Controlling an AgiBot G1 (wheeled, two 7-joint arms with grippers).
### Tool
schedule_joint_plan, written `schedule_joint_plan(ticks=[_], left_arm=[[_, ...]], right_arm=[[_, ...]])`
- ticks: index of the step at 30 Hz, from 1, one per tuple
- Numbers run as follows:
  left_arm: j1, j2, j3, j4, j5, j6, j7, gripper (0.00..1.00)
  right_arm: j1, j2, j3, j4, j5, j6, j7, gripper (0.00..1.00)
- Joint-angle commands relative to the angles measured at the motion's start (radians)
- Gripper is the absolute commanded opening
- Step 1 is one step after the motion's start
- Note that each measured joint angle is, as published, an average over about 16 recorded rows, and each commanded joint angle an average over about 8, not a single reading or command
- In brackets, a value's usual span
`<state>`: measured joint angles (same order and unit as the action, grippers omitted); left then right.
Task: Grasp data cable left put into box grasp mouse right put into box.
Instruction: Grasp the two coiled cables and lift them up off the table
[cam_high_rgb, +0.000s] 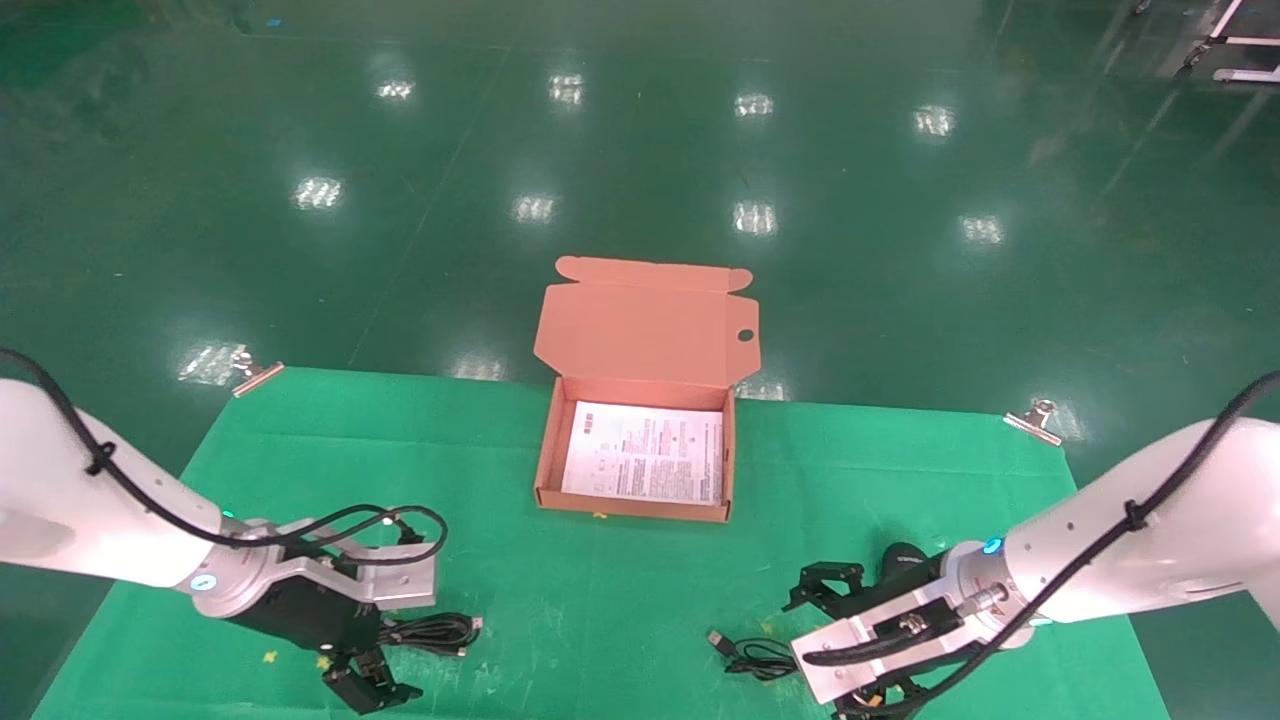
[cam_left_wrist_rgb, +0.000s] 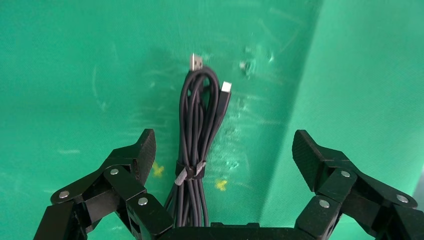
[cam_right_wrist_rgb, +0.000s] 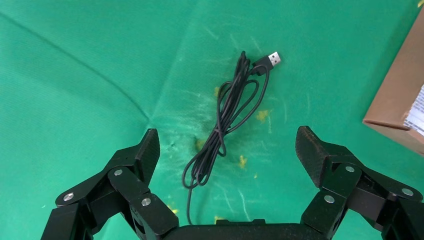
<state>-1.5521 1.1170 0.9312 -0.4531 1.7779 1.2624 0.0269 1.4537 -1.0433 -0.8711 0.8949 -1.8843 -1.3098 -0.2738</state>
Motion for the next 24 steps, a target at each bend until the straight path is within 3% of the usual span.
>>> schedule_joint_plan(ticks=[1,14,15,16,22,23,24], left_arm=[[-0.002,0.015,0.000,0.047,0.000,-0.013,0.020,1.00],[-0.019,0.086,0.020,0.212,0.037,-0.095,0.146,1.00],[-0.019,0.089,0.020,0.221,0.037,-0.099,0.153,0.95],[-0.021,0.092,0.020,0.231,0.037,-0.104,0.160,0.83],[-0.029,0.098,0.005,0.282,0.016,-0.119,0.195,0.08],[-0.030,0.097,0.002,0.289,0.011,-0.119,0.199,0.00],[-0.032,0.096,-0.001,0.294,0.007,-0.118,0.202,0.00]], right_arm=[[0.004,-0.020,-0.003,-0.040,-0.004,0.009,-0.009,1.00],[-0.014,-0.100,-0.040,-0.188,-0.080,0.128,-0.109,1.00],[-0.015,-0.105,-0.041,-0.198,-0.084,0.137,-0.111,1.00],[-0.016,-0.110,-0.042,-0.208,-0.087,0.146,-0.113,0.96],[-0.019,-0.133,-0.043,-0.264,-0.104,0.203,-0.109,0.21],[-0.019,-0.135,-0.042,-0.271,-0.105,0.211,-0.108,0.08],[-0.019,-0.137,-0.042,-0.276,-0.106,0.216,-0.107,0.00]])
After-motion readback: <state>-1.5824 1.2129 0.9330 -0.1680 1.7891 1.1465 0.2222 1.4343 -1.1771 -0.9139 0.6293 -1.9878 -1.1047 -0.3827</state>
